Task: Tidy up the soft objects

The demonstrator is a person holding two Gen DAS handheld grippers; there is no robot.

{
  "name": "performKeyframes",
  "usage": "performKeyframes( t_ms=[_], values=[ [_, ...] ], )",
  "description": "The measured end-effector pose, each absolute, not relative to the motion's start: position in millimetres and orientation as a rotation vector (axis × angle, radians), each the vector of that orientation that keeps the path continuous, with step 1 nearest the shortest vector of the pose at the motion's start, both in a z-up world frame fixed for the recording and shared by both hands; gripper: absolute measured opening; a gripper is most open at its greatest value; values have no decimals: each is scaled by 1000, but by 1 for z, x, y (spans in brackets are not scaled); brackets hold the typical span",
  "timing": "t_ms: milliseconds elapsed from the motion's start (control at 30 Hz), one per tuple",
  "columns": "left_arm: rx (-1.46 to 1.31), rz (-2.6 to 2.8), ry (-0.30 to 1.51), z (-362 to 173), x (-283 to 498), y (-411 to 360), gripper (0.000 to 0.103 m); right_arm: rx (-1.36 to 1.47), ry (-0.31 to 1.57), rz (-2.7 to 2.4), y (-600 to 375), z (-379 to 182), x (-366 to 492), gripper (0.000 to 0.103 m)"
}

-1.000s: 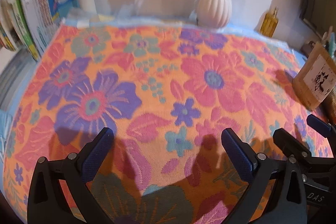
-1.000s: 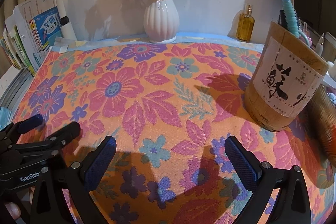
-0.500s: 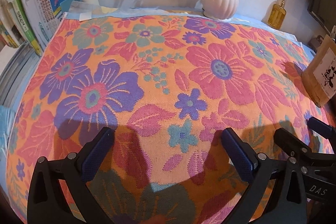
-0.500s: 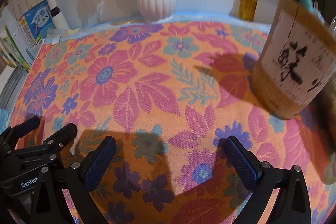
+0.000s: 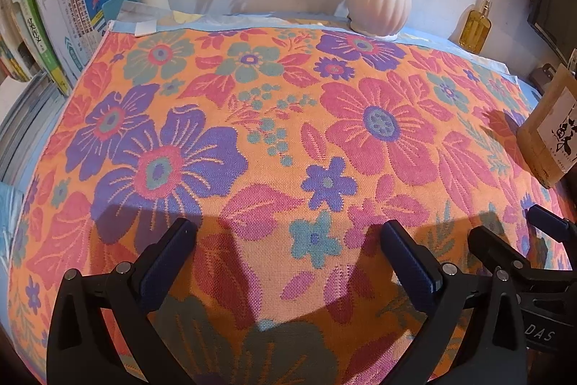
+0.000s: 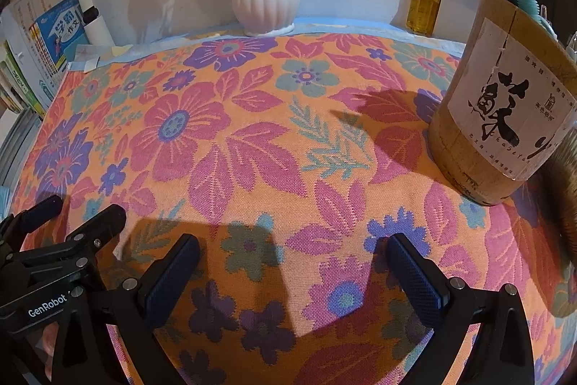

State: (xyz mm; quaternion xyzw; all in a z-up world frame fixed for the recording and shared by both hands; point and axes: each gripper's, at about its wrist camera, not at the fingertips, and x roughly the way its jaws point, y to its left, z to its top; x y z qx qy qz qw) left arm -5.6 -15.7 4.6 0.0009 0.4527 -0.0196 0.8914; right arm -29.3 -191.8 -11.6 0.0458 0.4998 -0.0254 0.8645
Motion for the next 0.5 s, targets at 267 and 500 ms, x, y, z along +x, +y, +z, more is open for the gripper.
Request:
performKeyframes(
  t_ms=[267, 500],
  values=[
    [4, -49, 941, 5, -6, -16, 102, 94, 1046, -53, -192, -12, -29, 103],
    [6, -44, 941, 5, -7, -18, 102, 93, 1047, -54, -191, -12, -28, 103]
  ],
)
